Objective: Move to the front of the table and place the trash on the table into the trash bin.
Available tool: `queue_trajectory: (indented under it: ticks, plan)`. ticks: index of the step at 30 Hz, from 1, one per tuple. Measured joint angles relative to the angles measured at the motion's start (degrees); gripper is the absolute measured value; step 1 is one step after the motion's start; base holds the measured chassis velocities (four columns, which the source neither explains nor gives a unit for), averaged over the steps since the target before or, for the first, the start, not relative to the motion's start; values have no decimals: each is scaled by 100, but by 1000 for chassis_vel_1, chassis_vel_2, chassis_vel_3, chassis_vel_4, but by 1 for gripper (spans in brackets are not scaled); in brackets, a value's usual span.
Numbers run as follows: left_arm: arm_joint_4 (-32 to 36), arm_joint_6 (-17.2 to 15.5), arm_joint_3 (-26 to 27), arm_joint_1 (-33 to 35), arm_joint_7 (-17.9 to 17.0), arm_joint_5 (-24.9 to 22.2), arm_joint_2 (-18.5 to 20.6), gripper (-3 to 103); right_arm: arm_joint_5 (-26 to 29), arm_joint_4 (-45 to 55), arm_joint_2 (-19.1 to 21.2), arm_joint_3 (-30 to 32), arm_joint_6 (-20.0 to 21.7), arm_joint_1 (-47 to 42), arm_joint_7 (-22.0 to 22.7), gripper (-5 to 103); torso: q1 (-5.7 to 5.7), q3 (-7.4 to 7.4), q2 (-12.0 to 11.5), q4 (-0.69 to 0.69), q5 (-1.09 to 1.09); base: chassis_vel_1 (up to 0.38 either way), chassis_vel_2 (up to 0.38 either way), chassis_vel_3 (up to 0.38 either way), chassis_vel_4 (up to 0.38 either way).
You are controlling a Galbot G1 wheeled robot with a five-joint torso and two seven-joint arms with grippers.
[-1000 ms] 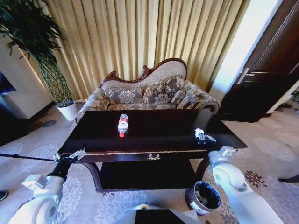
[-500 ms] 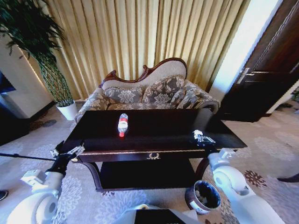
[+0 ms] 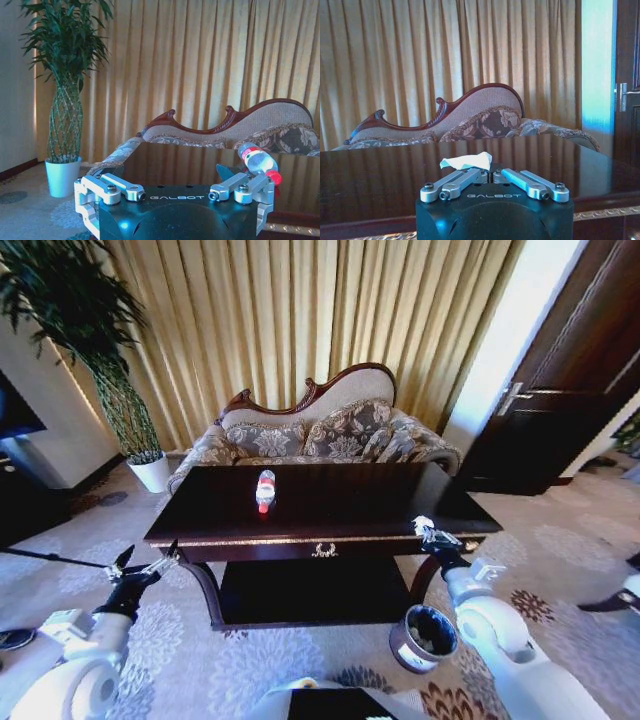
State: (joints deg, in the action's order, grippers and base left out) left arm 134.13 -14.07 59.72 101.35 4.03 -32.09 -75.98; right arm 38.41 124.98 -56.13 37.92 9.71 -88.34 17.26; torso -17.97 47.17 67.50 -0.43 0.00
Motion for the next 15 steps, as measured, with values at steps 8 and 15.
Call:
queue_trajectory:
  ticks: [8, 15]
  plan:
    - [-15, 33, 13, 17, 11, 0, -39, 100, -54, -4, -110, -83, 2, -92, -24, 1, 0, 0, 1, 0, -1, 108, -107, -113, 88]
    - [-37, 92, 29, 36, 28, 0, -54, 100, -264, -467, -246, -72, 54, -303, -348, 1, -6, 2, -2, 0, 0, 7, -9, -5, 3]
